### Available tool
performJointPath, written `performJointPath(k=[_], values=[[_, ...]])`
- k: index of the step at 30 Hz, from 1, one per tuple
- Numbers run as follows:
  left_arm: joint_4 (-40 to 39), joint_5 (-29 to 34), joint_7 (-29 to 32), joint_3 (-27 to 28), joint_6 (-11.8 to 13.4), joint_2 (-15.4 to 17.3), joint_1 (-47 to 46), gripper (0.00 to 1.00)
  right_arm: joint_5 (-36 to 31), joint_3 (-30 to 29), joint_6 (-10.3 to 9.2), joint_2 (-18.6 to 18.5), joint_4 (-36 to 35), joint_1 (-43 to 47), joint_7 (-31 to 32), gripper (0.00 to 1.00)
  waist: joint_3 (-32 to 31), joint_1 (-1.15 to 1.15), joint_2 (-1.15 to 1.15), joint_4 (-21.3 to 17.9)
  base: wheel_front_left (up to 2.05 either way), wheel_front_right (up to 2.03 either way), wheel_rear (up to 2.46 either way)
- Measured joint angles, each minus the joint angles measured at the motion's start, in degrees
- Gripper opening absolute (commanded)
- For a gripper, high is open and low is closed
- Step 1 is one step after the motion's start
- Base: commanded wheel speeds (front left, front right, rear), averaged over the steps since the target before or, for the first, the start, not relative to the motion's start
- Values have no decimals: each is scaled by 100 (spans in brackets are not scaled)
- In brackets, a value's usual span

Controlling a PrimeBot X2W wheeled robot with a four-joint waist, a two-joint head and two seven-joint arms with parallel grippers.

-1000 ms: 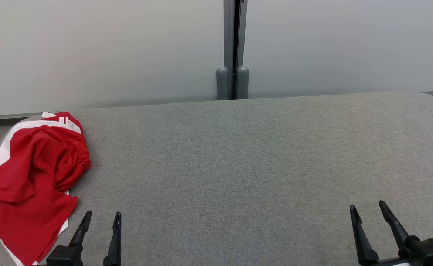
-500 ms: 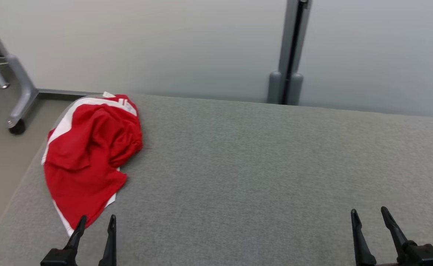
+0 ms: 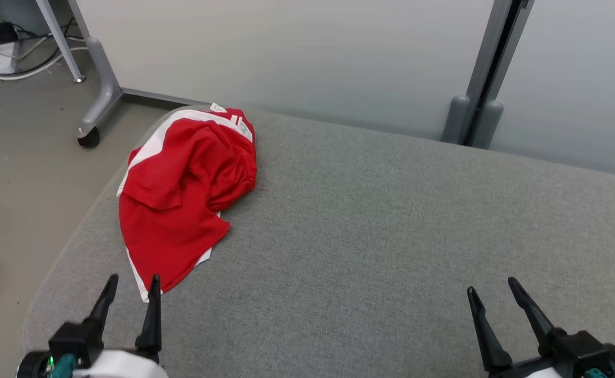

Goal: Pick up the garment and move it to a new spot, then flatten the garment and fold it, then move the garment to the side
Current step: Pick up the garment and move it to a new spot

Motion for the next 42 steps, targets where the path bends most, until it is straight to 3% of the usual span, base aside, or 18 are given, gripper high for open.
performJointPath(k=[4,11,20,21,23,28,33,37,42], values=[[464,-183,19,-256,0,238,-975,100,-148,19,0,-57,-69,-282,0,100,367,0,0,-69,0,0,0],[1288,-360,681,-547,-1,697,-2703,100,-170,198,0,-307,-229,-868,0,100,1166,0,0,-261,0,0,0],[2850,-461,1406,-778,0,1354,-4094,100,-78,436,0,-447,-176,-1036,0,100,1938,0,0,-868,0,0,0],[3034,-479,1490,-778,-1,1372,-4159,82,-73,454,0,-448,-172,-1057,0,100,1973,0,0,-940,0,0,0],[3432,-616,1564,-786,-1,1419,-4273,0,-57,490,0,-436,-172,-1099,0,100,2022,0,0,-1121,0,0,0],[3605,-765,1180,-835,-1,1532,-4405,0,-26,452,0,-363,-193,-1149,0,100,1928,0,0,-1226,0,0,0],[3220,-836,747,-972,-1,1626,-4400,0,20,331,0,-255,-177,-1048,0,100,1685,0,0,-1209,0,0,0],[2362,-1100,695,-1123,-1,1669,-4208,0,74,300,0,-135,-124,-847,0,100,1426,0,0,-1190,0,0,0],[653,-1600,1169,-1403,-1,1648,-3792,0,126,245,0,-52,-96,-646,0,100,1111,0,0,-1229,0,0,0]])
